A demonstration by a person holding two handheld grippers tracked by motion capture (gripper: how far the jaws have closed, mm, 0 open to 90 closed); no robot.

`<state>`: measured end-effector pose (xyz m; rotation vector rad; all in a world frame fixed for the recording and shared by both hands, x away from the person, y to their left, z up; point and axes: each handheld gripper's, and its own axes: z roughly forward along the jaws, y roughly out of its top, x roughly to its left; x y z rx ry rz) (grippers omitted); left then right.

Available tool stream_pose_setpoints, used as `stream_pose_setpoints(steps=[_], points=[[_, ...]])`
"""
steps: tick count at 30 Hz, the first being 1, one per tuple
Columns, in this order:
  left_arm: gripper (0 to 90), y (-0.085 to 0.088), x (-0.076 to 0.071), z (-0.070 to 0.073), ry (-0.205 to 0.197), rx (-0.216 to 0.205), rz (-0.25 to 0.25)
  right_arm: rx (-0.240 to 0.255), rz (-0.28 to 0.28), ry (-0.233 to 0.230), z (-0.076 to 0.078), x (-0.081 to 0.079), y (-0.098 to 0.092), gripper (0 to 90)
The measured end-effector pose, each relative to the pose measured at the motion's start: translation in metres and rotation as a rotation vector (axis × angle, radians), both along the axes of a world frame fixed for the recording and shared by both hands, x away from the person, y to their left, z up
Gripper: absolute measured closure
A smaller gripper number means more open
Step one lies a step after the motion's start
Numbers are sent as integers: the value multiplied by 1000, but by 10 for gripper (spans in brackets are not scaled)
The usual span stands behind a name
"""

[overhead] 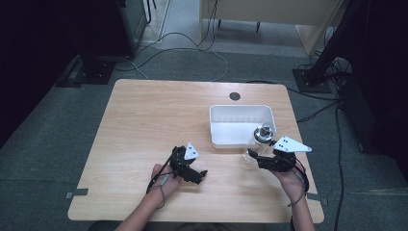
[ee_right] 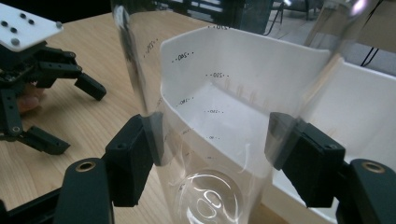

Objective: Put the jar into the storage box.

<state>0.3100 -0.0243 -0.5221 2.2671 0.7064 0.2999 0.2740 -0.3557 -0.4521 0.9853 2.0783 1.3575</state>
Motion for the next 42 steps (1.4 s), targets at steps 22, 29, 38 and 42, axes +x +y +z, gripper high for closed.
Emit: stream_pose_setpoints(steps=[22,29,38,42], points=[[0,2,-4,0,-1,-1,34,104,-84,-181,21,22,5,315],[0,4,-7,0,-1,1,43,83,-237,-106,-19,59,12,315],[0,4,-8,0,0,0,49,41,-322,-37,-40,74,24,315],[0,4,-8,0,0,1,48,66,-309,-44,-45,77,28,315]])
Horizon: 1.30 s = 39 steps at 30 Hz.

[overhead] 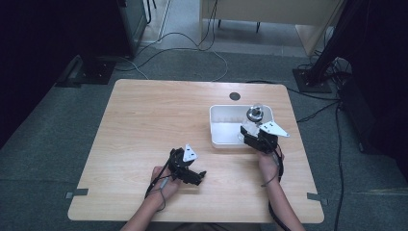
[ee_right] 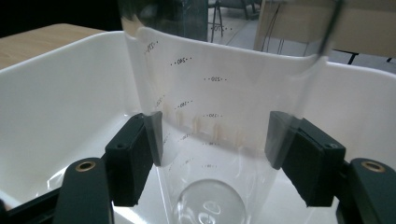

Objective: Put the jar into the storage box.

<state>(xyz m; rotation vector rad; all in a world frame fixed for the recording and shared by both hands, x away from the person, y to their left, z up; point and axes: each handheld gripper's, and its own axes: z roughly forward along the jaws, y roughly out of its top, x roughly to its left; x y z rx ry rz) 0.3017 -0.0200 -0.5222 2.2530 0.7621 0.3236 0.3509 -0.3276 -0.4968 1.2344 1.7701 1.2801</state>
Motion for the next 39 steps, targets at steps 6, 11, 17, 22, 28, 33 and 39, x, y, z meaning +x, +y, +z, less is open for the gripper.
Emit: stream_pose_setpoints(steps=[6,11,17,22,28,33,39], points=[[0,0,0,0,0,0,1,21,7,0,-3,2,-2,313],[0,1,-1,0,-1,0,2,34,17,7,-3,3,-4,308],[0,1,-2,0,1,-2,4,100,14,51,-6,5,-6,285],[0,1,-2,0,1,-2,4,84,19,57,-6,4,-6,280],[0,1,-2,0,1,-2,4,48,35,64,-7,3,-5,240],[0,1,-2,0,1,-2,3,53,44,84,-5,3,-5,202],[0,1,-2,0,1,-1,3,37,47,97,-3,1,-9,195]])
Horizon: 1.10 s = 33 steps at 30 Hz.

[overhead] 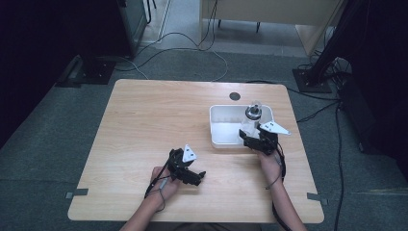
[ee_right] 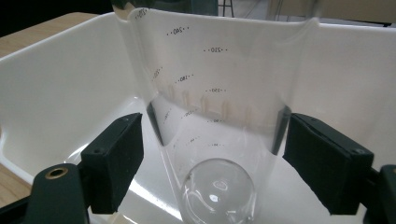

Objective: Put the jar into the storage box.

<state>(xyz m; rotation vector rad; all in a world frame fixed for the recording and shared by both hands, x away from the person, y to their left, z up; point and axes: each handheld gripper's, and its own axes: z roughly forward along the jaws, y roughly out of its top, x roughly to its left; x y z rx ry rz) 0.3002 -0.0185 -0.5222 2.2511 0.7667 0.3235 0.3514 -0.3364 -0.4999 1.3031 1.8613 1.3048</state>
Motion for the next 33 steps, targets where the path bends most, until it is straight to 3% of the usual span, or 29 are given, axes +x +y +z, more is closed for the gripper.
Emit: stream_pose_setpoints(steps=[11,33], points=[[0,0,0,0,1,0,0,-76,44,-3,3,-8,0,181],[0,0,1,0,-1,2,-6,-168,104,-16,11,-23,-3,170]])
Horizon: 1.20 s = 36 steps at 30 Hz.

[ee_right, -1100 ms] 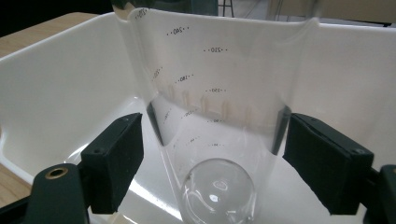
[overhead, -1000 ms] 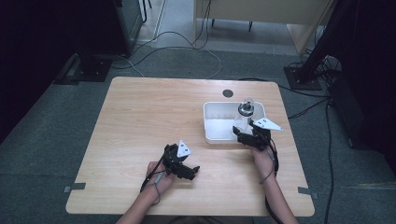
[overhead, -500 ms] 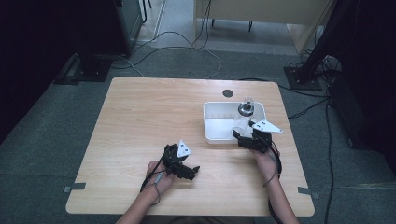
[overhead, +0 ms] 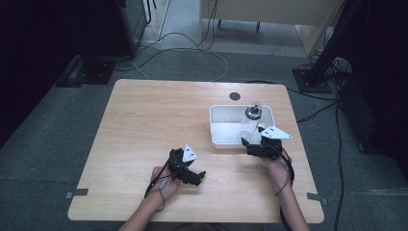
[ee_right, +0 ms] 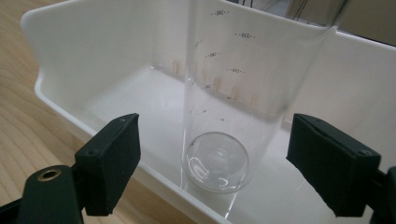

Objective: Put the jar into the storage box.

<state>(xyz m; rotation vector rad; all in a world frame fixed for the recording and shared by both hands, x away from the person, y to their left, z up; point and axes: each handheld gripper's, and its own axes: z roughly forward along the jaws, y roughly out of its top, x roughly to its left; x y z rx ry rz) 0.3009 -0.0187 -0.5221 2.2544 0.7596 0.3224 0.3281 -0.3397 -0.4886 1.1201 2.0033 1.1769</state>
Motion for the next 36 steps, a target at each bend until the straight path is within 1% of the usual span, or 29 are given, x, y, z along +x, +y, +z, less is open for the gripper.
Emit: stream_pose_setpoints(steps=[7,16,25,26,28,29,32,34,35,36], points=[[0,0,0,0,0,0,0,-4,19,14,1,-4,-2,164],[0,0,0,0,0,2,-2,-31,35,23,2,-10,-6,164],[0,0,1,0,0,2,-6,-59,69,35,4,-14,-5,164],[0,0,1,0,0,2,-6,-58,74,33,4,-15,-5,164],[0,0,1,0,1,2,-6,-40,87,40,4,-15,-5,164],[0,0,1,0,0,2,-6,-41,90,44,4,-16,-5,164],[0,0,1,0,1,2,-6,-65,104,51,5,-18,-4,163],[0,0,1,0,1,2,-6,-83,124,70,6,-20,-3,162],[0,-1,1,0,0,2,-7,-83,124,70,6,-20,-3,162],[0,-1,1,0,0,1,-7,-96,132,70,7,-21,-3,162]])
